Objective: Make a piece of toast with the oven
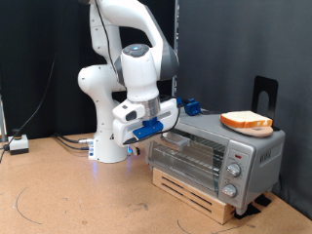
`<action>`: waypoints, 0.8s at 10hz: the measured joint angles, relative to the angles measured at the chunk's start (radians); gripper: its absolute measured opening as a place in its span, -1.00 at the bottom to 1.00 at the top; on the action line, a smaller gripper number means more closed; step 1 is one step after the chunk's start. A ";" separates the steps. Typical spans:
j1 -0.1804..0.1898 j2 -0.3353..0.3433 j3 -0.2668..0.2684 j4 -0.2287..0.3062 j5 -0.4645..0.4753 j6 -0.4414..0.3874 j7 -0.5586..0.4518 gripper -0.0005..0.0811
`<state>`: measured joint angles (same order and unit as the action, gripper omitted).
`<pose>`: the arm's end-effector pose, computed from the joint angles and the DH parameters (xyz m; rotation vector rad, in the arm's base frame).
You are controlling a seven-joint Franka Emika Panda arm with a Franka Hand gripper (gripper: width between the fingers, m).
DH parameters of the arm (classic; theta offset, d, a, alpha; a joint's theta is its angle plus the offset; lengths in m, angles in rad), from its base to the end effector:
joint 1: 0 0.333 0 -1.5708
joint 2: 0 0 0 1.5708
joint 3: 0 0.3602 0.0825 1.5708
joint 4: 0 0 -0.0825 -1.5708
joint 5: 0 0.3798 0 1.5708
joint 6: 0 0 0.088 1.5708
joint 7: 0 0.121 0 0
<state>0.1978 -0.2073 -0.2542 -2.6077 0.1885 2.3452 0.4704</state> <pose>0.4052 -0.0170 0.3502 -2.8144 0.9583 0.1513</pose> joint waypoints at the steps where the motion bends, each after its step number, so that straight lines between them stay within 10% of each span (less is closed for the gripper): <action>1: -0.002 0.018 -0.004 0.013 0.002 0.002 -0.009 0.99; 8: -0.007 0.059 -0.025 0.040 0.004 0.010 -0.053 0.99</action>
<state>0.1907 -0.1487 -0.2791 -2.5679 0.1926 2.3551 0.4169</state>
